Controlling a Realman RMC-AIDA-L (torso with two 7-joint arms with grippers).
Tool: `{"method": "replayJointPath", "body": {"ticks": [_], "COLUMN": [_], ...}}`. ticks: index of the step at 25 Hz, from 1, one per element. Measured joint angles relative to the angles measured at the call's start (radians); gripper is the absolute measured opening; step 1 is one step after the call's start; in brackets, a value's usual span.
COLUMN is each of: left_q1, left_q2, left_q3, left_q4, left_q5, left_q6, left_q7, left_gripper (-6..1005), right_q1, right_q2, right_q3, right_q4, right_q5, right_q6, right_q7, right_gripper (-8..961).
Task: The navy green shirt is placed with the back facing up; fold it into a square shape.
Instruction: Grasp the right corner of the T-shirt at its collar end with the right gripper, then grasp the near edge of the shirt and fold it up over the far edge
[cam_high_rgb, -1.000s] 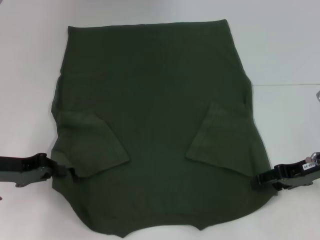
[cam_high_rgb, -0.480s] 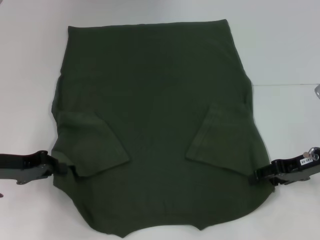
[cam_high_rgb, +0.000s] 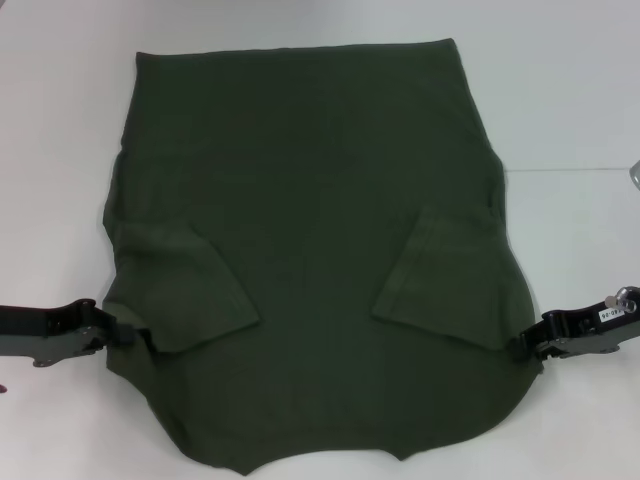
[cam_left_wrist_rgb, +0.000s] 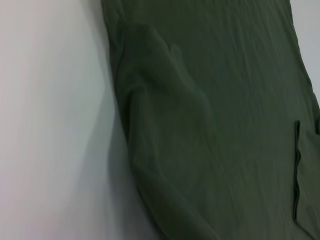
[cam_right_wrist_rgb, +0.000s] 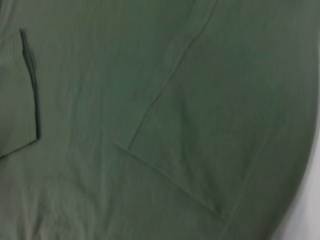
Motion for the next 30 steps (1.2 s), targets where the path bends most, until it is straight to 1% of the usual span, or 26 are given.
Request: {"method": "replayJointPath", "body": {"ticks": [2,10,14,21,30], "left_q1": [-0.001,-0.001,0.001,0.006,0.000], "left_q2": [0.000,0.000,-0.002,-0.007,-0.008], "left_q3": [0.000,0.004,0.003,-0.003,-0.003], "left_q4": [0.000,-0.001,-0.001,-0.002,-0.002], "left_q5": [0.000,0.000,-0.002,-0.008,-0.013], "left_q6": [-0.001,-0.008,-0.006,-0.010,-0.010], "left_q7": [0.000,0.000,0.002,0.008,0.013], "left_gripper": [39,38,38,39,38], "right_q1": [0.000,0.000,-0.003,-0.001,-0.010], "right_q2": [0.000,0.003,0.010,0.014,0.015], "right_q3": [0.000,-0.005,-0.003,-0.006,-0.001], "right_q4": [0.002,0.003,-0.014,-0.024,-0.042], "right_q5": [0.000,0.001,0.002,0.001,0.004], "right_q6": [0.005,0.010,0.012,0.001,-0.020], "right_q7": [0.000,-0.017,-0.039,-0.030,-0.049], "right_gripper": [357,194,145,58,57]}}
